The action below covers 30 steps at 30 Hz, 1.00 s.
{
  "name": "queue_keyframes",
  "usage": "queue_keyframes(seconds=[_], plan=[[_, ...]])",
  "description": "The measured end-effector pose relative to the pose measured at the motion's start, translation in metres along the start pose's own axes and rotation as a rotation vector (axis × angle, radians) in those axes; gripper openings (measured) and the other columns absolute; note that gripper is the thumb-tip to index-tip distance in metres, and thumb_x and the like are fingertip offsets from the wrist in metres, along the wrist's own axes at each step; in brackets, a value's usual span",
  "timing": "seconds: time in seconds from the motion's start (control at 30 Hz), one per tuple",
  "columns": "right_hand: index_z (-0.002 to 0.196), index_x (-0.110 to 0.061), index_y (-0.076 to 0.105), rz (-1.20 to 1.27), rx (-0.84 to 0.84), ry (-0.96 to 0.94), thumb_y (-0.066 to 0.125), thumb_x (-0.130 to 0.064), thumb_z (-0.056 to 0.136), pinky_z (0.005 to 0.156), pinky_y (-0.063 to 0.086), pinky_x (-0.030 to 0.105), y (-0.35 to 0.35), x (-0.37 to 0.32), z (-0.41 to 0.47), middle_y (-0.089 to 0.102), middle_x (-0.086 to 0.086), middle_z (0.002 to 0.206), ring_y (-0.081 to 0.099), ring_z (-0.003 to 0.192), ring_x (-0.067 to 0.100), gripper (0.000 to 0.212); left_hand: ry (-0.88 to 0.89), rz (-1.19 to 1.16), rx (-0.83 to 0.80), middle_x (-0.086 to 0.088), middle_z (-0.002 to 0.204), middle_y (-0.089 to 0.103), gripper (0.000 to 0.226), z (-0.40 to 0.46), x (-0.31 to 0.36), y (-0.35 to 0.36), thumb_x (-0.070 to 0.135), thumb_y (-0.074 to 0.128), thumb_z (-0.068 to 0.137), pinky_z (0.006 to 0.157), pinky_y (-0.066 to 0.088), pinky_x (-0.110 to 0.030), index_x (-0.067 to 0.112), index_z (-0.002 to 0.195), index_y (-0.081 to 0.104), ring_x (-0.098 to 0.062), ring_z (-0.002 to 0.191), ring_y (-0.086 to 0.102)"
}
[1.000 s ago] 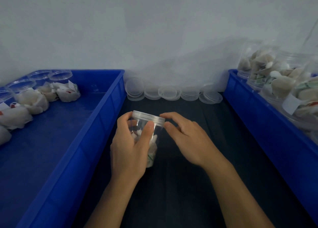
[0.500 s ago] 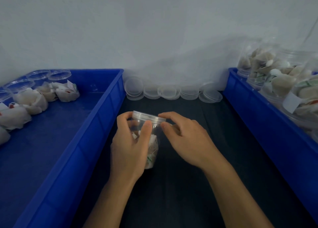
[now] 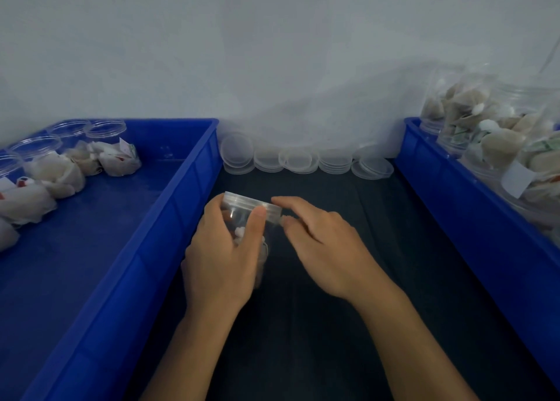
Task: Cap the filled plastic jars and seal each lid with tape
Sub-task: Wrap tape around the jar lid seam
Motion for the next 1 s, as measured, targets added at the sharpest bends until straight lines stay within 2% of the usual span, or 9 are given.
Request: queue_keyframes(seconds=[0.13, 0.2, 0.3, 0.5, 0.73, 0.8, 0.87, 0.93, 1.0], plan=[[0.145, -0.050, 0.047, -0.055, 0.020, -0.003, 0.039, -0.045, 0.109, 0.069, 0.046, 0.036, -0.005, 0.003, 0.002, 0.059, -0.014, 0.066, 0.058, 0.066, 0.008, 0.038, -0.046, -0.101, -0.004, 0.020, 0.105, 0.068, 0.060, 0.000, -0.003, 0.000, 0.087, 0.042, 0.082, 0.075, 0.052, -0.029, 0.045, 0.123, 0.055, 0.002, 0.091, 0.066], [0.144, -0.050, 0.048, -0.084, 0.025, -0.011, 0.037, -0.046, 0.109, 0.072, 0.049, 0.039, -0.005, 0.003, 0.002, 0.056, -0.017, 0.066, 0.056, 0.067, 0.008, 0.037, -0.076, -0.169, -0.009, 0.022, 0.100, 0.070, 0.053, -0.002, -0.004, 0.002, 0.085, 0.046, 0.083, 0.072, 0.051, -0.027, 0.046, 0.116, 0.059, 0.009, 0.091, 0.066], [0.144, -0.050, 0.048, -0.099, 0.034, -0.024, 0.036, -0.047, 0.110, 0.073, 0.050, 0.039, -0.004, 0.005, 0.003, 0.052, -0.020, 0.065, 0.052, 0.066, 0.006, 0.036, -0.104, -0.230, -0.019, 0.034, 0.104, 0.067, 0.048, -0.002, -0.004, 0.004, 0.083, 0.049, 0.081, 0.069, 0.049, -0.023, 0.047, 0.111, 0.062, 0.012, 0.091, 0.066], [0.143, -0.049, 0.049, -0.141, 0.048, -0.039, 0.037, -0.049, 0.110, 0.073, 0.053, 0.040, -0.003, 0.004, 0.003, 0.051, -0.021, 0.066, 0.056, 0.068, 0.008, 0.035, -0.117, -0.273, -0.041, 0.032, 0.105, 0.067, 0.057, -0.001, -0.006, 0.006, 0.085, 0.050, 0.078, 0.069, 0.050, -0.023, 0.044, 0.116, 0.063, 0.010, 0.091, 0.068], [0.138, -0.042, 0.054, -0.187, 0.082, -0.054, 0.041, -0.045, 0.111, 0.069, 0.055, 0.041, -0.001, -0.002, 0.003, 0.050, -0.021, 0.067, 0.059, 0.066, 0.010, 0.030, -0.054, -0.157, -0.058, 0.030, 0.103, 0.067, 0.054, 0.000, -0.002, 0.006, 0.087, 0.041, 0.080, 0.069, 0.054, -0.025, 0.047, 0.112, 0.057, 0.010, 0.090, 0.067], [0.139, -0.040, 0.054, -0.191, 0.095, -0.059, 0.042, -0.044, 0.111, 0.064, 0.053, 0.039, -0.001, -0.004, 0.003, 0.050, -0.020, 0.067, 0.057, 0.062, 0.009, 0.031, -0.028, -0.089, -0.052, 0.022, 0.109, 0.070, 0.065, -0.001, 0.001, 0.006, 0.087, 0.039, 0.082, 0.079, 0.060, -0.034, 0.044, 0.129, 0.052, 0.003, 0.096, 0.069], [0.139, -0.039, 0.055, -0.204, 0.110, -0.060, 0.039, -0.045, 0.109, 0.060, 0.051, 0.036, -0.002, -0.005, 0.003, 0.052, -0.018, 0.067, 0.056, 0.060, 0.008, 0.034, -0.006, 0.085, 0.043, 0.013, 0.129, 0.066, 0.083, -0.002, 0.004, 0.000, 0.086, 0.035, 0.085, 0.089, 0.058, -0.043, 0.033, 0.148, 0.043, -0.008, 0.110, 0.066], [0.138, -0.038, 0.056, -0.222, 0.130, -0.068, 0.035, -0.049, 0.107, 0.060, 0.050, 0.035, -0.003, -0.009, 0.001, 0.059, -0.016, 0.071, 0.059, 0.061, 0.008, 0.039, 0.029, 0.197, 0.152, 0.006, 0.127, 0.065, 0.078, -0.005, 0.011, -0.007, 0.081, 0.035, 0.089, 0.082, 0.053, -0.039, 0.026, 0.144, 0.046, -0.014, 0.108, 0.064], [0.138, -0.036, 0.056, -0.238, 0.148, -0.085, 0.030, -0.052, 0.106, 0.061, 0.053, 0.037, -0.002, -0.013, 0.000, 0.068, -0.014, 0.078, 0.062, 0.064, 0.009, 0.044, 0.063, 0.192, 0.148, 0.009, 0.116, 0.064, 0.067, -0.007, 0.014, -0.006, 0.077, 0.036, 0.093, 0.071, 0.043, -0.026, 0.028, 0.137, 0.048, -0.010, 0.098, 0.062]])
Point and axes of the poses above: each hand's wrist, its own z-axis towards the middle knuckle, its own y-axis out of the palm, x = y × z, the point moved 6 cm from there along z, towards the middle knuckle
